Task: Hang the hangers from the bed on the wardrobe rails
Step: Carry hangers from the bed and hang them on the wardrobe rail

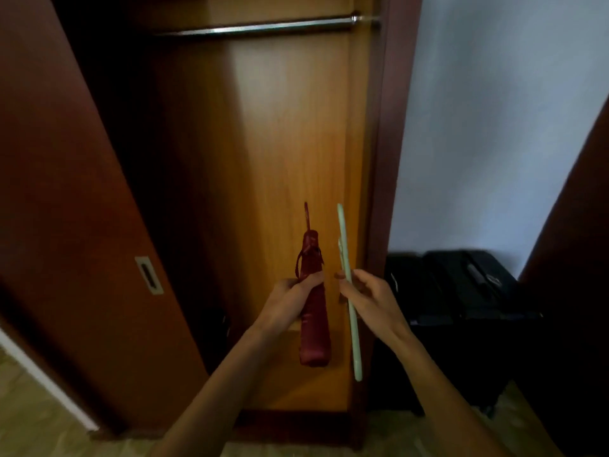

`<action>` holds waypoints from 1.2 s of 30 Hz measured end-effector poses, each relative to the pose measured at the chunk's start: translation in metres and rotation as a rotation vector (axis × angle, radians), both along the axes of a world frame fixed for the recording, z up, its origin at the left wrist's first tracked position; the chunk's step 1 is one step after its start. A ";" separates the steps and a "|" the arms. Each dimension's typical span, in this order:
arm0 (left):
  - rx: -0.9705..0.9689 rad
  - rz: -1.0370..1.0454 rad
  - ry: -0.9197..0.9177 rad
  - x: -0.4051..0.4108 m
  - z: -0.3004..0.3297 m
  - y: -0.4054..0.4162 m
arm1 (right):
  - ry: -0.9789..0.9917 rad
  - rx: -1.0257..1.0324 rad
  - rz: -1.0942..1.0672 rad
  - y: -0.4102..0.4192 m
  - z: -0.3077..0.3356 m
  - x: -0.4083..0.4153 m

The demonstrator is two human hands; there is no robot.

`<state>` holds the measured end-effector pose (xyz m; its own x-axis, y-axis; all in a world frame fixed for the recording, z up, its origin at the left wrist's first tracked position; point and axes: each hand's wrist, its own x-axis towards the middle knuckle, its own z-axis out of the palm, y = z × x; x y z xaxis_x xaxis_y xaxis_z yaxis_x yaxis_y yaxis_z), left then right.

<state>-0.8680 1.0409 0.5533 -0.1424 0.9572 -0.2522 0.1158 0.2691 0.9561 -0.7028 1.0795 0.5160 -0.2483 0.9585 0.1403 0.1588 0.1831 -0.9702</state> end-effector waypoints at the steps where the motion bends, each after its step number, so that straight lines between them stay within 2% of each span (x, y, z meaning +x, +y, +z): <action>1: 0.015 -0.001 0.011 -0.005 0.012 0.025 | -0.005 0.027 -0.001 0.024 0.014 -0.005; 11: 0.185 0.012 0.068 -0.040 0.131 0.216 | -0.027 0.240 -0.098 0.218 0.153 -0.054; 19: 0.393 -0.048 0.083 -0.059 0.215 0.339 | 0.004 0.331 -0.256 0.329 0.241 -0.085; 26: 0.503 -0.189 0.069 -0.061 0.272 0.411 | 0.084 0.384 -0.387 0.385 0.302 -0.089; 30: 0.524 -0.238 0.029 -0.059 0.292 0.439 | 0.144 0.391 -0.384 0.404 0.321 -0.089; 36: 0.511 -0.249 -0.057 -0.060 0.305 0.479 | 0.129 0.346 -0.369 0.430 0.334 -0.095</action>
